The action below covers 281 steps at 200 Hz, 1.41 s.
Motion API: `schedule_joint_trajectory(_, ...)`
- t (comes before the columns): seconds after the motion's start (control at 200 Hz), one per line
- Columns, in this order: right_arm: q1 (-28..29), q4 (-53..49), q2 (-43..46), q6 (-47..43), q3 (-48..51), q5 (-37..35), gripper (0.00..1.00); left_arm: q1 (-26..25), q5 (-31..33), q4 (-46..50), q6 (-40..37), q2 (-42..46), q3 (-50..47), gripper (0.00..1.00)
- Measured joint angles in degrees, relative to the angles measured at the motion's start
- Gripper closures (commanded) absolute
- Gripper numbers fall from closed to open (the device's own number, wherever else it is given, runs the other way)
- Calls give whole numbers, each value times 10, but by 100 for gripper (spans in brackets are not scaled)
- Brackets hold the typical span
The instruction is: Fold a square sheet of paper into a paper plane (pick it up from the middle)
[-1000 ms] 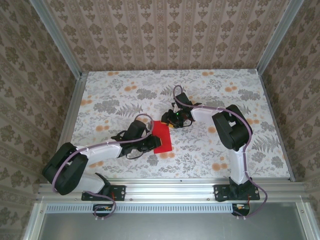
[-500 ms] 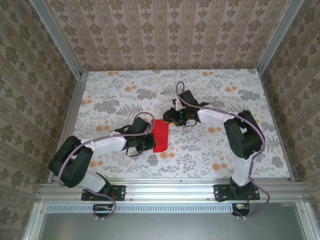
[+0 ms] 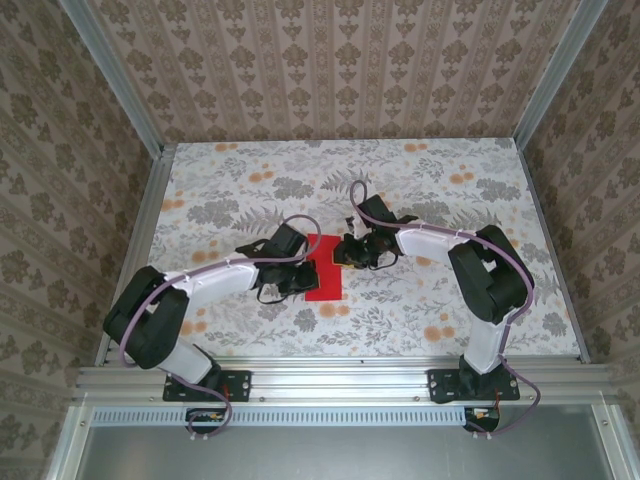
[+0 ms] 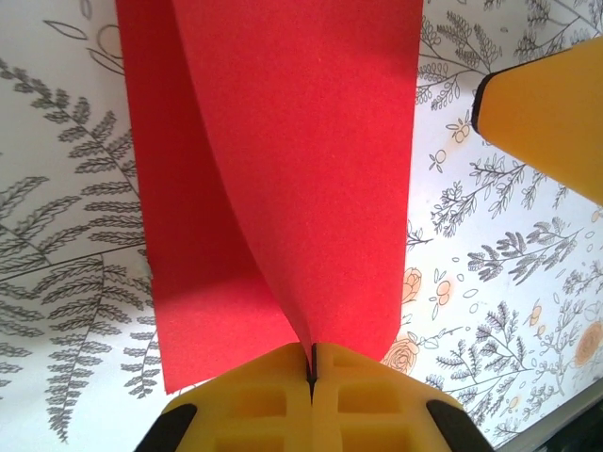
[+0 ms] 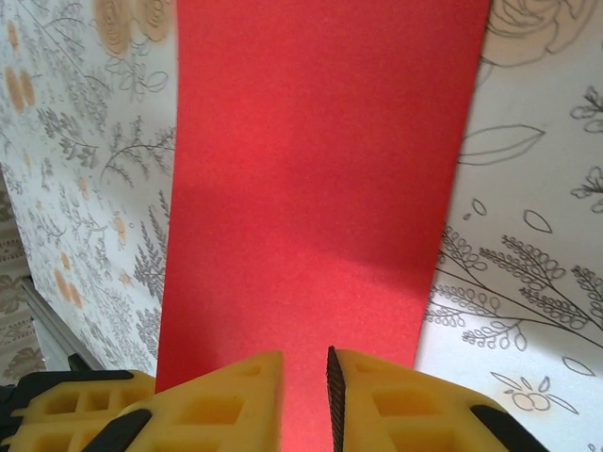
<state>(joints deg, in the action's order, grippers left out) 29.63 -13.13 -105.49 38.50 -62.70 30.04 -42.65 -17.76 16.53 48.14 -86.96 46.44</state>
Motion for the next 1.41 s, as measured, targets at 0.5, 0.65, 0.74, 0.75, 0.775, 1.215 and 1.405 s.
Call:
schedule_joint_trajectory(0.5, 3, -3, -42, 0, 4, 4, 82, -4, -3, 5, -1, -12, 2, 82)
schedule_joint_trajectory(0.65, 3, -3, -50, 0, 4, 7, 83, -6, -17, -13, 7, -12, 2, 73)
schedule_joint_trajectory(0.74, 3, -2, -51, 0, 4, 9, 83, -6, -31, -39, 17, -12, 1, 72)
schedule_joint_trajectory(0.75, 3, -2, -51, 0, 4, 9, 83, -6, -33, -42, 17, -12, 1, 72)
schedule_joint_trajectory(0.775, 3, -2, -51, 0, 4, 9, 83, -6, -37, -49, 20, -12, 0, 71)
schedule_joint_trajectory(1.215, 3, 4, -52, 3, 4, 16, 76, -4, -71, -148, 59, -13, -12, 65)
schedule_joint_trajectory(1.405, 3, 9, -51, 4, 4, 22, 75, 0, -71, -189, 81, -22, -32, 60)
